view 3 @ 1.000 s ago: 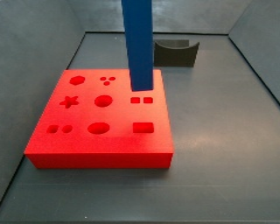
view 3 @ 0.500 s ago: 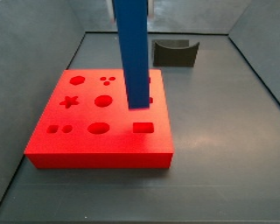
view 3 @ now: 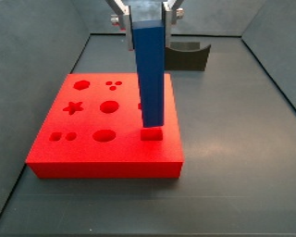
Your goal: Insert the rectangle object.
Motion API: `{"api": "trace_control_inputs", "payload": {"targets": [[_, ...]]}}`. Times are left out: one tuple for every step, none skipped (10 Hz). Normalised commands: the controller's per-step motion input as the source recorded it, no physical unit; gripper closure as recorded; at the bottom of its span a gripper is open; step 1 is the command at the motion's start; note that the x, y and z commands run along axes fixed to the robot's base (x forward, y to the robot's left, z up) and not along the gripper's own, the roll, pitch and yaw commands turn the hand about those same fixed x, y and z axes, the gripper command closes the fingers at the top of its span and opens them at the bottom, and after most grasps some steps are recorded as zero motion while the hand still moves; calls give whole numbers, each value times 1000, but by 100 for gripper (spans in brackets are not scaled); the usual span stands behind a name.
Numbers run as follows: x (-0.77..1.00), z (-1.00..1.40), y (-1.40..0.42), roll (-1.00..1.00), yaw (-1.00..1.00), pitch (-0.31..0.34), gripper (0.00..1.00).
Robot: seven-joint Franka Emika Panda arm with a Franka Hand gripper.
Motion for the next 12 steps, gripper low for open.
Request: {"api": "trace_control_inputs", "payload": {"targets": [[0,-171,-206,59,11,-20,100],[40,-183,-200,89,29,0,100],[77,-154,-77,87,0,0,100],[43,-206,0,143,3,0,100],[60,-197,0,136,0,0,100],[46,-174,0,146,0,0,100],[0,-151,-77,131,0,0,100],[0,-120,-151,116,0,0,100],[23,-71,-229,116,0,0,100],[74,-66,-203,86,0,0,100],[234,-251,-43,69,0,0,100],[229,-366,0,64,0,0,100]]}}
